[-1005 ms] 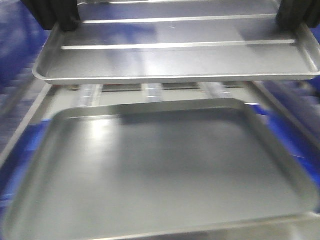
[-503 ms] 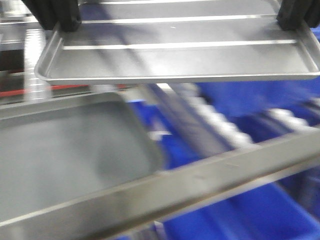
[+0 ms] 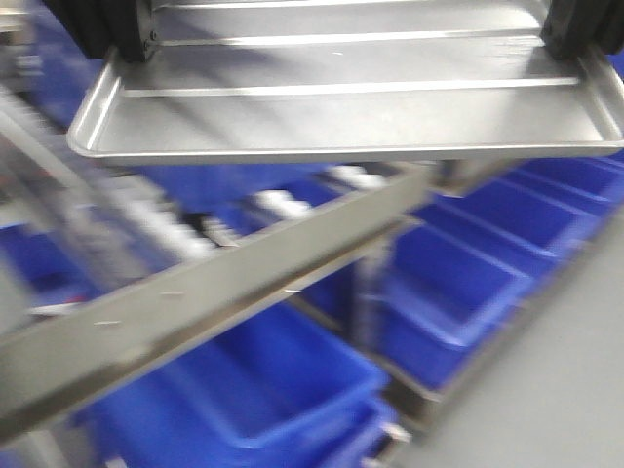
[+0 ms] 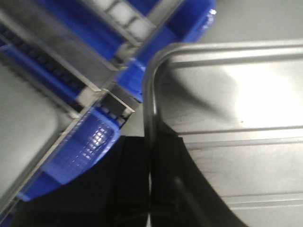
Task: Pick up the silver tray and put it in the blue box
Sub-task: 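Hold the tray in both grippers while the base turns away from the shelf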
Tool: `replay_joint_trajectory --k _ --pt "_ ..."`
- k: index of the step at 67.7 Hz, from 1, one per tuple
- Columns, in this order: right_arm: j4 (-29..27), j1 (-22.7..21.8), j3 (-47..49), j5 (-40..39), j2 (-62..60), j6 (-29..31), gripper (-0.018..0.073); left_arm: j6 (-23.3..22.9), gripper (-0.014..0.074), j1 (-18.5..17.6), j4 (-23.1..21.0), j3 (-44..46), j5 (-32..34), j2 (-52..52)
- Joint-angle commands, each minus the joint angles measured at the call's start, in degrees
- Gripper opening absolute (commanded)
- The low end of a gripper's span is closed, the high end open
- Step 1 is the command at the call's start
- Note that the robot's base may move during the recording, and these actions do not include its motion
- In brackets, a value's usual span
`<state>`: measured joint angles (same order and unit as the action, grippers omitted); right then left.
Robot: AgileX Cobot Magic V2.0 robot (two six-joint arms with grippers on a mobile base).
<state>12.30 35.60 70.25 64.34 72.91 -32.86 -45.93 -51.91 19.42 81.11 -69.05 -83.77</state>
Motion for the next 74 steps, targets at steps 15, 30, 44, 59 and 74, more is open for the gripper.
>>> replay_joint_trajectory --k 15,30,44,59,74 --pt "3.8 -0.1 2.2 -1.0 -1.5 1.3 0.0057 1.6 -0.0105 -0.3 3.2 1.8 -4.0 1.9" --pt "3.8 -0.1 2.2 -0.9 -1.5 1.3 0.0057 1.6 -0.0105 -0.3 3.2 1.8 -4.0 1.9" --pt "3.8 -0.1 2.2 -0.9 -1.5 1.3 0.0057 1.6 -0.0105 -0.3 3.2 1.8 -4.0 1.9" --pt "3.8 -0.1 2.2 -0.9 -1.5 1.3 0.0057 1.6 -0.0105 -0.3 3.2 1.8 -4.0 1.9" --pt "3.8 -0.1 2.2 -0.9 -1.5 1.3 0.0057 1.6 -0.0105 -0.3 3.2 1.8 -4.0 1.9"
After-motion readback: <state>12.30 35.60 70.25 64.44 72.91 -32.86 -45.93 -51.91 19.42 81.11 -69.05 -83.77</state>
